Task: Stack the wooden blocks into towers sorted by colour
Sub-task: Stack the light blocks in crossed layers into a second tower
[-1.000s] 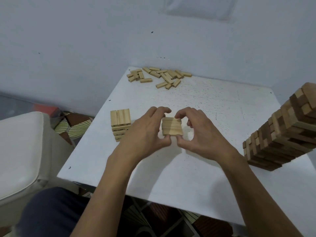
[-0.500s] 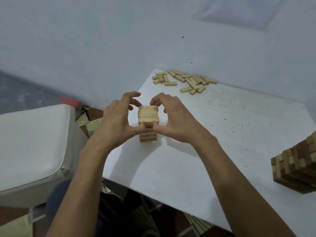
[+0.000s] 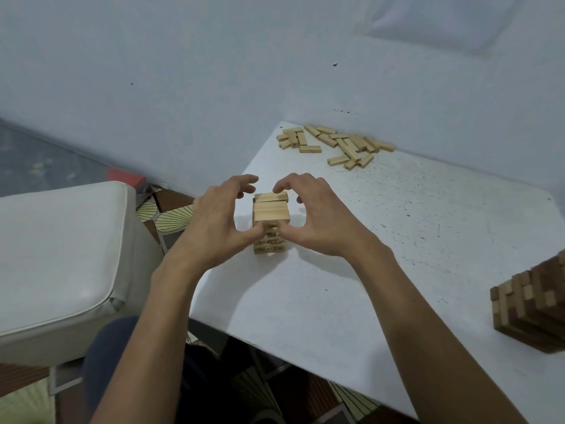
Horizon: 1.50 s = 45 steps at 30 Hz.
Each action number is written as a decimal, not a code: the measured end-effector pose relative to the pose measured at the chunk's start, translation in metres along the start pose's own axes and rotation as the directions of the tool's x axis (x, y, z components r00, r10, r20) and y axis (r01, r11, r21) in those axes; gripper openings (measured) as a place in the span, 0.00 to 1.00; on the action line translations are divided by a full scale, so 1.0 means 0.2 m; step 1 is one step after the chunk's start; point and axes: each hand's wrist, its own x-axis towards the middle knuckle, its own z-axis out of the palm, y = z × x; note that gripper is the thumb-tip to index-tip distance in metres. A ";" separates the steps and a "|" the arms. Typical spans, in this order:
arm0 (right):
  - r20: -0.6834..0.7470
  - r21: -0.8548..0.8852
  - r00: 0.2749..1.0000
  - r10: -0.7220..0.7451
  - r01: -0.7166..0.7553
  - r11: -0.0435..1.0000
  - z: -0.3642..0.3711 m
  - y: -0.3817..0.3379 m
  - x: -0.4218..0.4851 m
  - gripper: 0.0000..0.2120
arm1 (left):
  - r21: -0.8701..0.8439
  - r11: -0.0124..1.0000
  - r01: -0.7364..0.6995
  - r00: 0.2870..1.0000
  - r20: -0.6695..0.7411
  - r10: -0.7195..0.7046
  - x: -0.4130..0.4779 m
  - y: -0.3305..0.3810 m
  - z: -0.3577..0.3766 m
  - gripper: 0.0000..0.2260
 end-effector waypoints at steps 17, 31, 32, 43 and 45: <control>-0.265 -0.091 0.921 0.286 -0.319 0.943 -0.22 0.56 0.03 0.17 | -0.102 0.968 -0.230 0.969 -0.111 0.219 0.20 0.52 0.49 0.10; -0.282 -0.146 0.890 0.360 -0.410 0.900 -0.21 0.99 0.34 0.16 | 0.035 0.966 0.254 0.956 -0.162 -0.246 0.83 0.37 0.93 0.21; -0.287 -0.140 0.887 0.363 -0.414 0.900 -0.21 1.01 0.34 0.12 | 0.052 0.965 0.257 0.959 -0.134 -0.248 0.85 0.36 0.94 0.22; -0.347 -0.129 0.890 0.295 -0.357 0.925 -0.19 1.05 0.34 0.11 | 0.149 0.971 0.188 0.973 -0.161 -0.164 0.91 0.36 1.00 0.13; -0.337 -0.100 0.896 0.287 -0.338 0.936 -0.18 1.04 0.32 0.10 | 0.180 0.965 0.191 0.972 -0.175 -0.159 0.92 0.37 1.00 0.11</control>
